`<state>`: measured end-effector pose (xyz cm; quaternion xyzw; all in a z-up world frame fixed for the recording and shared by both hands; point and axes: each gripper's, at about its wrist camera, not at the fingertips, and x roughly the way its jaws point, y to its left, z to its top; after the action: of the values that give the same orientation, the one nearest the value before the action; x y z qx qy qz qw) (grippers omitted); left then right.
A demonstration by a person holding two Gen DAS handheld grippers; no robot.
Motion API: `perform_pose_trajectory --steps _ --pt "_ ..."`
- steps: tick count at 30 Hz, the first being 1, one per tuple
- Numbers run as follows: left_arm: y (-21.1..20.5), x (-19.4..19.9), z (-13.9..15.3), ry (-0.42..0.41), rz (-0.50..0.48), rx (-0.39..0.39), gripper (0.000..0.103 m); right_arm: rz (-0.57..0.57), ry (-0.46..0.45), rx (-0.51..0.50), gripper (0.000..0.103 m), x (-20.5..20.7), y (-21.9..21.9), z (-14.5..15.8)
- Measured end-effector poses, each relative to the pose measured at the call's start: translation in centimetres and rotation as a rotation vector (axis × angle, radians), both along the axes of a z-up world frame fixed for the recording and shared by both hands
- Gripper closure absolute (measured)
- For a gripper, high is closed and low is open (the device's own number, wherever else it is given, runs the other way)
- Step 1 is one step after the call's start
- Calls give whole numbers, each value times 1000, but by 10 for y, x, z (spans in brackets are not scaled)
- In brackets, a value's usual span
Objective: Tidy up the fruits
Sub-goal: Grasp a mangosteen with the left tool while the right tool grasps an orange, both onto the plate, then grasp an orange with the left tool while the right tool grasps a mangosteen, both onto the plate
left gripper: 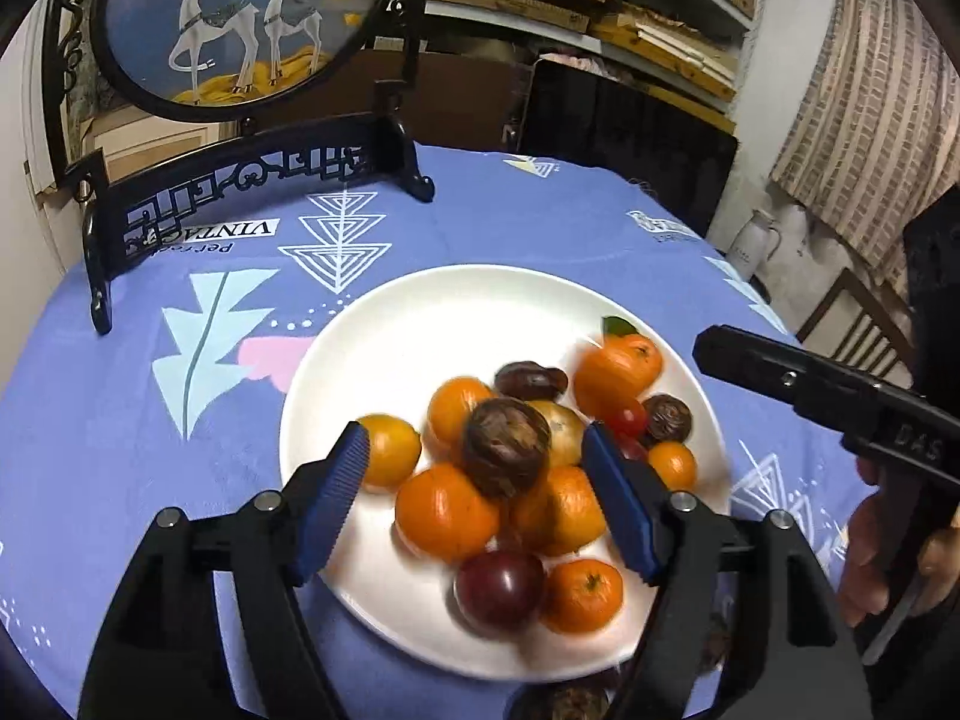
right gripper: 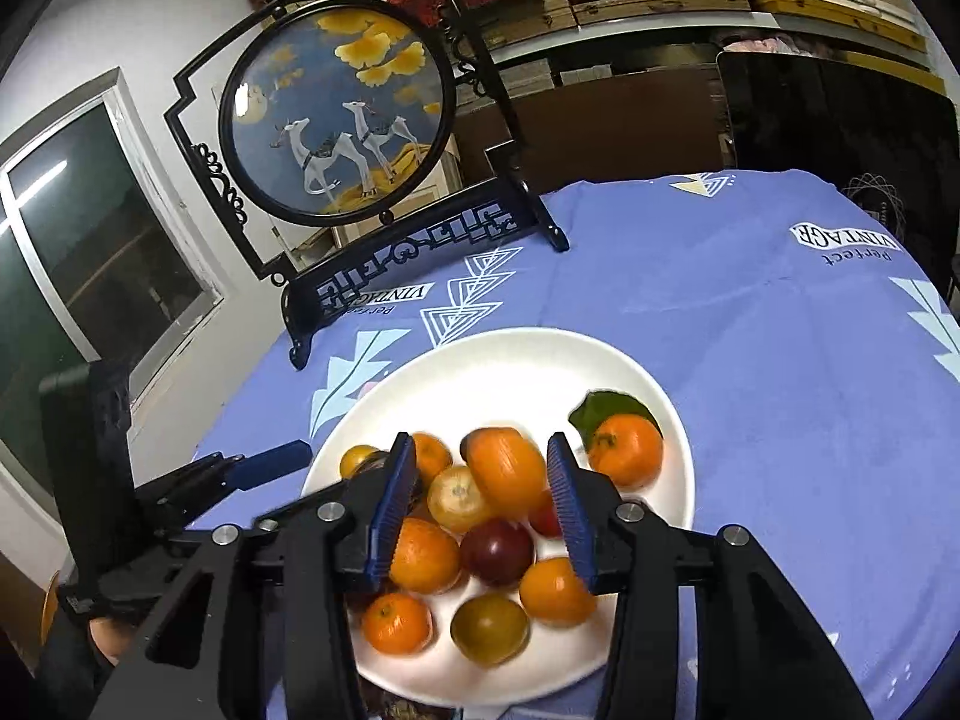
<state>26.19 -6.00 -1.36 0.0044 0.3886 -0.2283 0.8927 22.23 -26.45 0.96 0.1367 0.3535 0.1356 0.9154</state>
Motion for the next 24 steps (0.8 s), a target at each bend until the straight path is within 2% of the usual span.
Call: perform_pose_trajectory --steps 5,11,13,15,17,18,21,24 --pt "8 -59 -1 -47 -63 73 32 2 -14 3 57 -46 -12 -6" --pt "1 -153 -28 -48 -239 167 32 -19 19 1 55 -97 -27 -23" --pt "-6 -171 -36 -52 -262 186 32 -26 31 4 55 -106 -29 -28" --pt "-16 -180 -46 -60 -270 221 37 -31 37 1 55 -114 -30 -31" --pt "-22 -175 -57 -11 -263 240 60 -32 43 5 55 -120 -29 -33" --pt "-24 -172 -62 21 -267 237 66 -30 47 5 55 -122 -28 -34" --pt "-23 -173 -62 11 -246 231 67 11 71 -17 55 -126 -17 -39" --pt "-6 -182 -40 -39 -227 146 67 76 119 -62 55 -125 0 -49"
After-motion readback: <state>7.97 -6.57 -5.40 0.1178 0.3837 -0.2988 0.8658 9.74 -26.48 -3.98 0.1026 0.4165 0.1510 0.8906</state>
